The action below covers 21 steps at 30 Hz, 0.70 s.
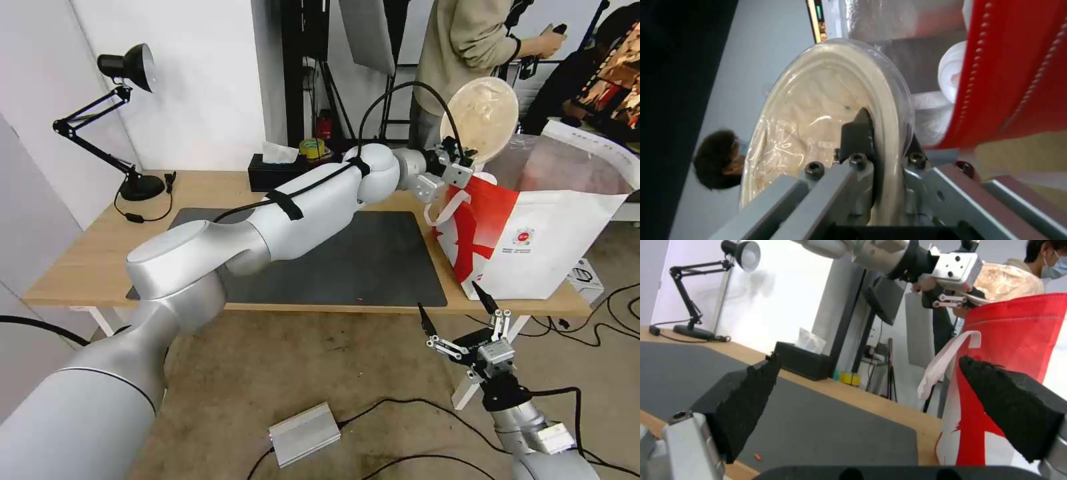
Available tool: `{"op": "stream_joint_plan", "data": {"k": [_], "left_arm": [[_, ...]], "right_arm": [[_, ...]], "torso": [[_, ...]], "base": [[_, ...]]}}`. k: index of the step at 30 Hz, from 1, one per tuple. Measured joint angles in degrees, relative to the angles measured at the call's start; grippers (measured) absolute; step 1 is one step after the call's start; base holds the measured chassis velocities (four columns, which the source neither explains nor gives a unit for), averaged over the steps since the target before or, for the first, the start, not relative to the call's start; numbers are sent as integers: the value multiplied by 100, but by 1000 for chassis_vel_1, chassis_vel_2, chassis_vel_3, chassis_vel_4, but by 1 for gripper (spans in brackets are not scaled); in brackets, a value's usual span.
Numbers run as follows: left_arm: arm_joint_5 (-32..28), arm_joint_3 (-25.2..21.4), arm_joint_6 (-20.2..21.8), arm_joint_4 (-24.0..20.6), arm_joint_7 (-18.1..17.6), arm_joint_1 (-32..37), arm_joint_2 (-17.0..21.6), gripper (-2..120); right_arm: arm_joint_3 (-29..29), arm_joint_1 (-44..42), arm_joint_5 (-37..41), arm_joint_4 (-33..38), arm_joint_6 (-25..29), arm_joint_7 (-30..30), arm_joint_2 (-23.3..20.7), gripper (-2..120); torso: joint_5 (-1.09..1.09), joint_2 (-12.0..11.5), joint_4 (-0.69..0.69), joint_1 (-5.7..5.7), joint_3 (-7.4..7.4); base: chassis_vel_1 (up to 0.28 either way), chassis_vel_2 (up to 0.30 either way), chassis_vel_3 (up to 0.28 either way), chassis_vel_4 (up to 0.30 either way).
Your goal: Pick up the trash from the table and place it into the takeout bag.
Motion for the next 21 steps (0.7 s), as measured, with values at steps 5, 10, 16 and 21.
{"op": "stream_joint_plan", "data": {"k": [5,10,16,21], "left_arm": [[347,-44,-52,0,-67,-6,-1,1],[614,-61,-152,-8,-85,-8,-4,1],[610,-12,-151,-10,-116,-31,-7,1],[571,21,-145,-27,-203,-33,-9,1]], "right_arm": [[0,0,0,0,0,0,0,100],[0,0,0,0,0,0,0,100],[0,0,0,0,0,0,0,100],[0,0,0,0,0,0,0,100]], "torso": [[0,0,0,0,0],[0,0,0,0,0],[0,0,0,0,0],[0,0,0,0,0]], "base": [[0,0,0,0],[0,0,0,0],[0,0,0,0],[0,0,0,0]]}}
